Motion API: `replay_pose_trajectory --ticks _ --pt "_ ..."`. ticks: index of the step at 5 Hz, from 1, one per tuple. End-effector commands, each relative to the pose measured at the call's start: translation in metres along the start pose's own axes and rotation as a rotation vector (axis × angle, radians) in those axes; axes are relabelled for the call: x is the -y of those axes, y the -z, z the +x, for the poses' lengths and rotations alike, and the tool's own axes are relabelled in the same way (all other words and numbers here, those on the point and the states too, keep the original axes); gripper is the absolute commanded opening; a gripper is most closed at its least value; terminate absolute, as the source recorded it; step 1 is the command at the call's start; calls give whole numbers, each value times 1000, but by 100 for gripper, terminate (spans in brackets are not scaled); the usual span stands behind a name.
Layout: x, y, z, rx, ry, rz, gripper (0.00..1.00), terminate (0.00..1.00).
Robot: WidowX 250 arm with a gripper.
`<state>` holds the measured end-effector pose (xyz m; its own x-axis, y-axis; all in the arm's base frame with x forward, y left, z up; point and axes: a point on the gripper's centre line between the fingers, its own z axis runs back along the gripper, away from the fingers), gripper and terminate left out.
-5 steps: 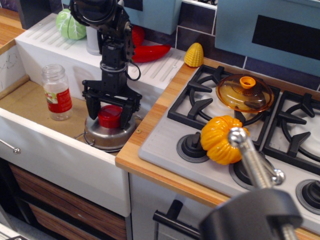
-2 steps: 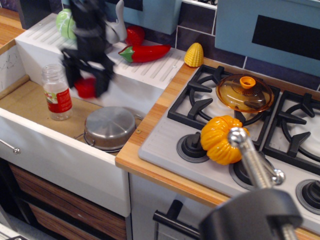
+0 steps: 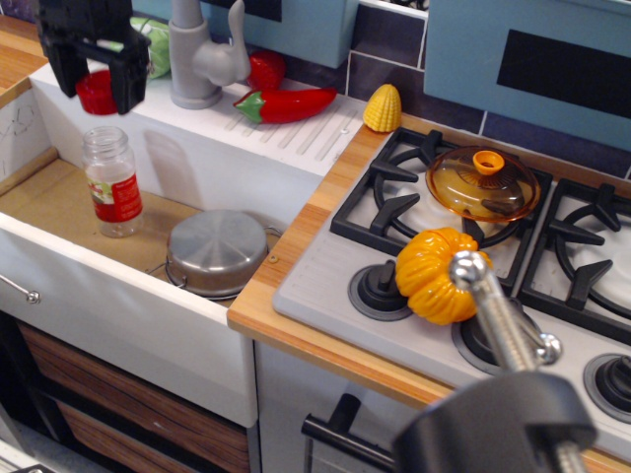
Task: Put cap on container
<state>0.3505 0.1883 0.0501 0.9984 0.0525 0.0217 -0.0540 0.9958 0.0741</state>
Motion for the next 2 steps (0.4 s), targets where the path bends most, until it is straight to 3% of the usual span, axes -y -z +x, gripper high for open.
replay_pose_trajectory --ticks 1,2 --pt "-16 7 7 27 9 79 0 0" --pt "-6 30 1 -13 43 88 0 0"
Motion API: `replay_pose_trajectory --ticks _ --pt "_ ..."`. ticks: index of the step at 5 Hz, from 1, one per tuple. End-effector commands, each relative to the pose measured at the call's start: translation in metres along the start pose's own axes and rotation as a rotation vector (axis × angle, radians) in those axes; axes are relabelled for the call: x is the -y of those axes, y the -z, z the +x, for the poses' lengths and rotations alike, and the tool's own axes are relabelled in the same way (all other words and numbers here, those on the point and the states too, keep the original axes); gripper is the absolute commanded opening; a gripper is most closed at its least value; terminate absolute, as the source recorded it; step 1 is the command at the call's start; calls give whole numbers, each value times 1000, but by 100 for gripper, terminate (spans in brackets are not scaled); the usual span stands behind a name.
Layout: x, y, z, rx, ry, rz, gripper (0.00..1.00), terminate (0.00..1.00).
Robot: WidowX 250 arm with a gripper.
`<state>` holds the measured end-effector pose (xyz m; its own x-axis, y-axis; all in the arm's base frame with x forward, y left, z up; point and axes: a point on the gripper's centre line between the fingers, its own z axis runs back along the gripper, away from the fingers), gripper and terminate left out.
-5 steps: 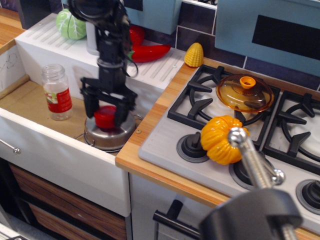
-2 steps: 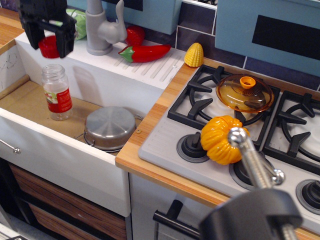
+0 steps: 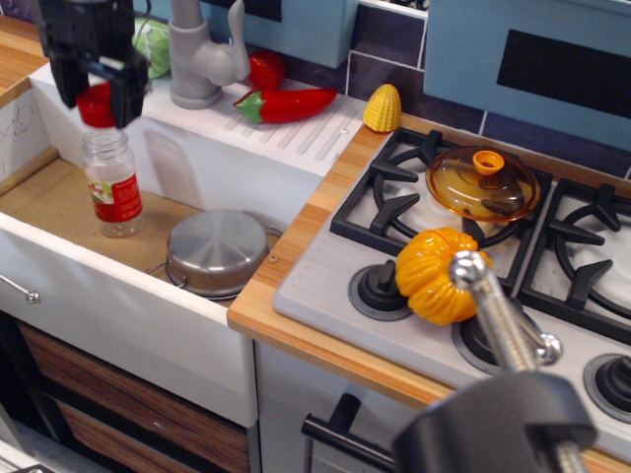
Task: Put cap on container
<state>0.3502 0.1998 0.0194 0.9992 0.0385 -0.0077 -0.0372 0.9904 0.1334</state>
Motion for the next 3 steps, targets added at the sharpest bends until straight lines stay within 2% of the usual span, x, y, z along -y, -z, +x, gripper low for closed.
replay_pose_trajectory --ticks 1,2,3 --pt "7 6 -4 11 27 36 0 0" --pt "3 7 1 17 11 45 0 0" --pt "-6 1 8 5 -15 19 0 100"
